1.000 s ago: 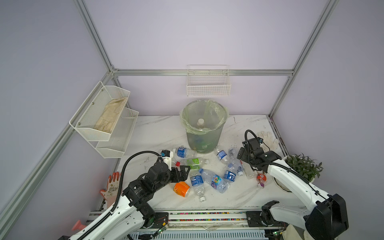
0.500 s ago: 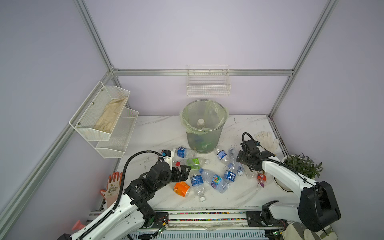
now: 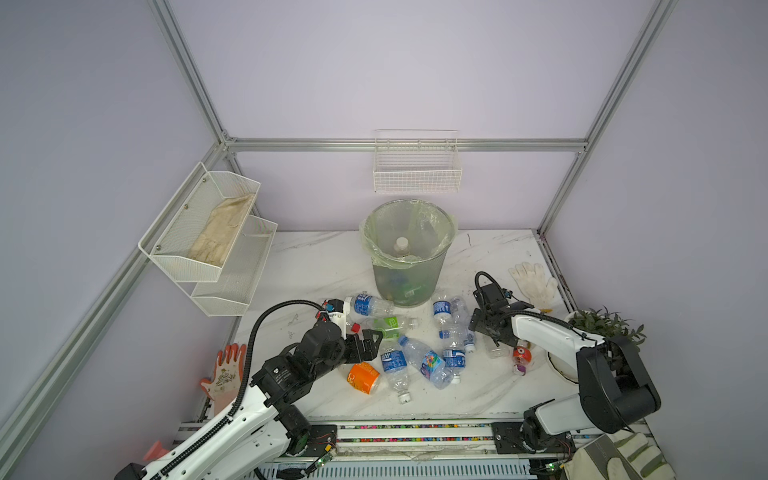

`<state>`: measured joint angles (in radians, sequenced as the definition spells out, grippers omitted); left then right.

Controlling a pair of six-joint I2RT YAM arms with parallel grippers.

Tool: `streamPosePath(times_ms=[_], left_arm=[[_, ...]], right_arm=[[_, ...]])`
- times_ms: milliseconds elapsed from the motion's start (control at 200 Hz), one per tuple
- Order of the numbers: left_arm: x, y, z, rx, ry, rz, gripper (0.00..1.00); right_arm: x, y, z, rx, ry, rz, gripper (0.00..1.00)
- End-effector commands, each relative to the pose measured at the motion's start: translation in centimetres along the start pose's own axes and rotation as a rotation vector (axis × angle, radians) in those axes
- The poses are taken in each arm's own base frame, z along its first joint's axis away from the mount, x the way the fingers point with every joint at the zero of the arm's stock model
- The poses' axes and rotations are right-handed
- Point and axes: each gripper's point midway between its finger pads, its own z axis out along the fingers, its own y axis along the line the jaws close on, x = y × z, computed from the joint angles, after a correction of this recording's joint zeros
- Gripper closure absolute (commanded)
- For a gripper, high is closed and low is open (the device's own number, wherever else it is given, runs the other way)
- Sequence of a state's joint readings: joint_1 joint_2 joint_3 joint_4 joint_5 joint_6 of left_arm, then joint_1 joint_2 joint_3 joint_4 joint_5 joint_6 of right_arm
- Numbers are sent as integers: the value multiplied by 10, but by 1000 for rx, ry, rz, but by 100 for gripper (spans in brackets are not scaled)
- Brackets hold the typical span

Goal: Throw the plastic bottles in the bin
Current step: 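Close the right gripper on the green-labelled clear water bottle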

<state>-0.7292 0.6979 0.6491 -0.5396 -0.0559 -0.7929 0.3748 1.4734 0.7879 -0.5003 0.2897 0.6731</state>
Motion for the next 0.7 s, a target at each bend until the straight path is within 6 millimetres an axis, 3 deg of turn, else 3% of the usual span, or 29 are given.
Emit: streamPosePath(times_ms=[0,300,695], left_arm=[[4,0,2,20,-4,3,0],[5,3,3,12,-4,0,0],[5,2,3,15,-4,-7,0]], right_arm=[[-6,4,3,-8,-16,18,3],[1,3,6,-26,-12,32,6],[5,7,-3,-98,-13,50,34]])
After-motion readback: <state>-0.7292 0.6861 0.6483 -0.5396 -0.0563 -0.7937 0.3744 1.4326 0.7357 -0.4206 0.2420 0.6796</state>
